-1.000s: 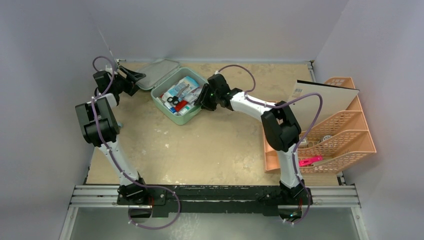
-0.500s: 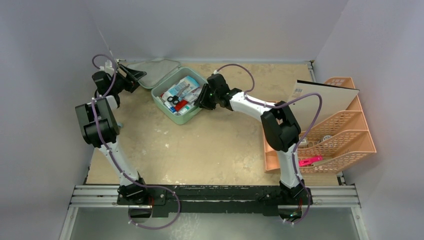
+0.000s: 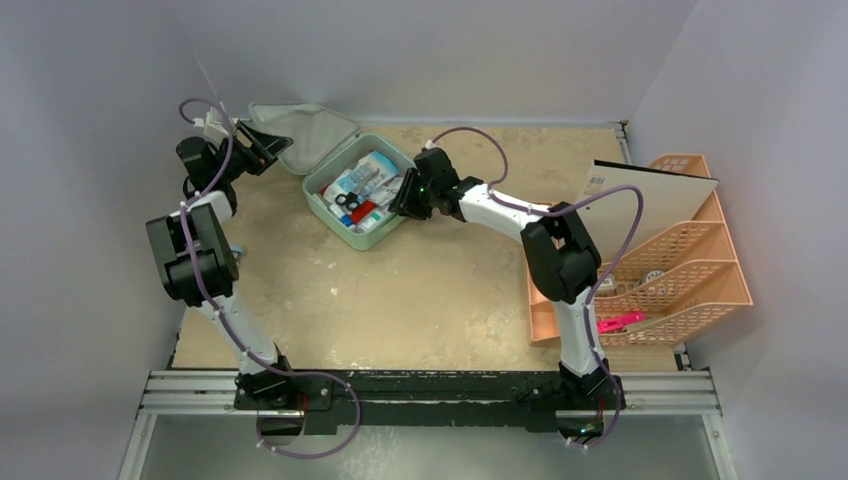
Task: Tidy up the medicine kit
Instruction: Close the medicine box at the center of the board.
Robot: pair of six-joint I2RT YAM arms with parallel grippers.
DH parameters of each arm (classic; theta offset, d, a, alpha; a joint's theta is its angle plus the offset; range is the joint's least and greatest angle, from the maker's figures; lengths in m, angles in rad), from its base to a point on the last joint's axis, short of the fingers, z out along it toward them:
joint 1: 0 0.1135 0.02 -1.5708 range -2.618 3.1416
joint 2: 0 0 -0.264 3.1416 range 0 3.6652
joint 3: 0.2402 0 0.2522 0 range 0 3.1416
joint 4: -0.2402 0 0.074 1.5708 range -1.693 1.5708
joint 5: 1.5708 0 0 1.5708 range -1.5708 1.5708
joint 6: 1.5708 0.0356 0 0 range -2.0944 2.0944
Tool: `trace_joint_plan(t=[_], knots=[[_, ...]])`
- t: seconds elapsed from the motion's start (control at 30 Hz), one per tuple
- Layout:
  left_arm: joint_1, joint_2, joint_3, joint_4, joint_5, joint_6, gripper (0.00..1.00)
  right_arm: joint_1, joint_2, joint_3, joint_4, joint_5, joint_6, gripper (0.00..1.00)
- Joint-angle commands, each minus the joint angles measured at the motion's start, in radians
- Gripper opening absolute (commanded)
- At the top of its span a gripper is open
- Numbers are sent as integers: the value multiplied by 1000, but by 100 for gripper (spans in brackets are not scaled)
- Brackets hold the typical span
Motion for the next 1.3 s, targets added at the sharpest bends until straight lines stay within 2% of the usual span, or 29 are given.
trace_joint_plan(t=[0.0, 0.53, 0.83, 1.0, 1.27], knots=[[-12, -90, 7, 109, 42, 63, 77, 4, 33, 9, -36, 7, -44, 37], [-46, -190, -12, -14, 41, 188, 77, 8, 17, -17, -29, -4, -73, 37], [-76, -306, -70, -72, 42, 235, 77, 12, -26, -48, -22, -11, -78, 39], [-99, -398, -145, -86, 33, 239, 77, 10, -102, -85, -30, -33, -75, 48], [-139, -526, -198, -195, 28, 261, 77, 7, -266, -152, -50, 30, -113, 67]])
